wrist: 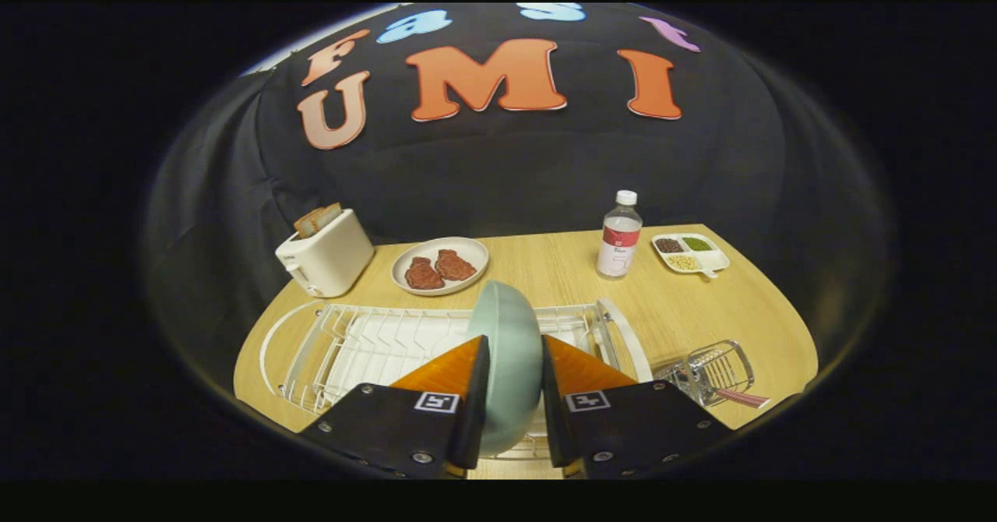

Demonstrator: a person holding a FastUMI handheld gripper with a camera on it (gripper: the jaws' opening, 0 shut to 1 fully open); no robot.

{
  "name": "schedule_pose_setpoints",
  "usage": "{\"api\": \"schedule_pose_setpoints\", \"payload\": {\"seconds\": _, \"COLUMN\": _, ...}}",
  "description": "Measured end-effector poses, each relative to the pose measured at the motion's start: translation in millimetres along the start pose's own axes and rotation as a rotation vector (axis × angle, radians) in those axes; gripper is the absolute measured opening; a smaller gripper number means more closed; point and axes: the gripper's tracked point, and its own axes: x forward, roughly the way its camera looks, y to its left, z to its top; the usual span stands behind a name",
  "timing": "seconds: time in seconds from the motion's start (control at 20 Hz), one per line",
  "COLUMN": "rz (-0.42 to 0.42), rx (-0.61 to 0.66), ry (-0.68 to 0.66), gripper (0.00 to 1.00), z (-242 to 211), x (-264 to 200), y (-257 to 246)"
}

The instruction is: Take the plate from the dish rack, then take the spoon from the basket and place it into the plate.

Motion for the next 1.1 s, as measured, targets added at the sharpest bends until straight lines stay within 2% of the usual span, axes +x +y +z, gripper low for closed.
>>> {"api": "schedule_pose_setpoints", "payload": {"seconds": 0.15, "rz": -0.007, "rx": 0.003, "ry": 0.003, "gripper": 0.29, "z": 1, "x": -1, "y": -3}}
{"api": "schedule_pose_setpoints", "payload": {"seconds": 0.45, "rz": -0.076, "rx": -0.006, "ry": -0.025, "gripper": 0.23, "z": 17, "x": -9, "y": -12}}
{"api": "schedule_pose_setpoints", "payload": {"seconds": 0.85, "rz": -0.211, "rx": -0.171, "ry": -0.022, "gripper": 0.23, "z": 34, "x": -21, "y": -10}}
{"api": "schedule_pose_setpoints", "payload": {"seconds": 1.0, "rz": -0.263, "rx": -0.237, "ry": -0.076, "gripper": 0.21, "z": 53, "x": -33, "y": -15}}
{"api": "schedule_pose_setpoints", "payload": {"seconds": 1.1, "rz": -0.216, "rx": -0.215, "ry": -0.056, "gripper": 0.18, "z": 48, "x": -39, "y": -7}}
